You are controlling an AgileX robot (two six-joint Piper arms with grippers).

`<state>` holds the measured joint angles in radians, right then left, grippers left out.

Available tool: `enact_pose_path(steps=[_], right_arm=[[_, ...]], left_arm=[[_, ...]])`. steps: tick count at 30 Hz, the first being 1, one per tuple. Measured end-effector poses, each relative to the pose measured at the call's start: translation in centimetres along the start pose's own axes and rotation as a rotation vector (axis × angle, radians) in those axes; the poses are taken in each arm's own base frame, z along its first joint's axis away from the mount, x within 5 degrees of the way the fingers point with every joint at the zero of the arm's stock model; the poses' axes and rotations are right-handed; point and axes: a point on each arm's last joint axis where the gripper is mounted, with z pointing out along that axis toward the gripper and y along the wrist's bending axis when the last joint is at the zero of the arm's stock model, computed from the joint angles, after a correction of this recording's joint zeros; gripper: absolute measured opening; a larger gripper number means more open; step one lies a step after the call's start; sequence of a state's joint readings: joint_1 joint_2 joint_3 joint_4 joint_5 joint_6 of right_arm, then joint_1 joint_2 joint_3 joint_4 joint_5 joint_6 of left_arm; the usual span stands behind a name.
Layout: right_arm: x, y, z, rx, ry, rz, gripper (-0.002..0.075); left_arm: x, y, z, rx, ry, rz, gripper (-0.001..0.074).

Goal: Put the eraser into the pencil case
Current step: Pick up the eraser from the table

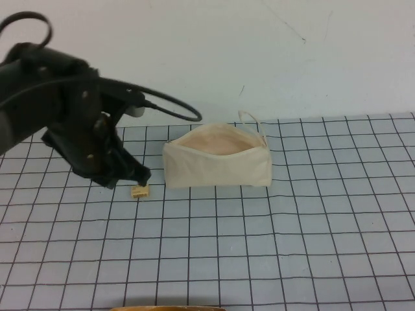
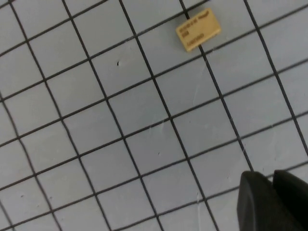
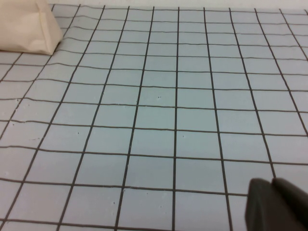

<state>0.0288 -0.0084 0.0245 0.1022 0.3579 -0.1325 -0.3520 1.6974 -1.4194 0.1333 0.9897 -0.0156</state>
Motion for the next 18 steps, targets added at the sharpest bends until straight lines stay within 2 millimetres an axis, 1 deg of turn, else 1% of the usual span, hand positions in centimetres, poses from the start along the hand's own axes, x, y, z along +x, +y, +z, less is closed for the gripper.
enact_pose_path(steps=[2,5,7,9,10,12,15,18], right_arm=[[0.0,0.0,0.0,0.0,0.0,0.0,-0.0003],[0.0,0.0,0.0,0.0,0.0,0.0,-0.0003],[0.0,0.0,0.0,0.0,0.0,0.0,-0.0003],[0.0,0.0,0.0,0.0,0.0,0.0,-0.0003],[0.0,0.0,0.0,0.0,0.0,0.0,-0.0003],[0.0,0.0,0.0,0.0,0.0,0.0,-0.0003],[0.0,0.0,0.0,0.0,0.0,0.0,-0.0003],[0.0,0.0,0.0,0.0,0.0,0.0,-0.0003]], left_arm=[[-1.1,-0.1,1.2,0.004,0.032,-0.014,0.0074],[-2.6,-0.4,2.9,0.018,0.058,-0.039,0.023],[-3.5,-0.5,4.2,0.023,0.066,-0.068,0.0356],[-4.3,-0.6,5.3,0.024,0.082,-0.078,0.043],[-4.6,-0.7,5.9,0.026,0.091,-0.081,0.0449],[-5.2,-0.8,7.2,0.045,0.106,-0.101,0.0453],[-5.8,-0.1,9.1,0.093,0.123,-0.168,0.0435],[-5.9,1.2,10.8,0.131,0.121,-0.25,0.0424]])
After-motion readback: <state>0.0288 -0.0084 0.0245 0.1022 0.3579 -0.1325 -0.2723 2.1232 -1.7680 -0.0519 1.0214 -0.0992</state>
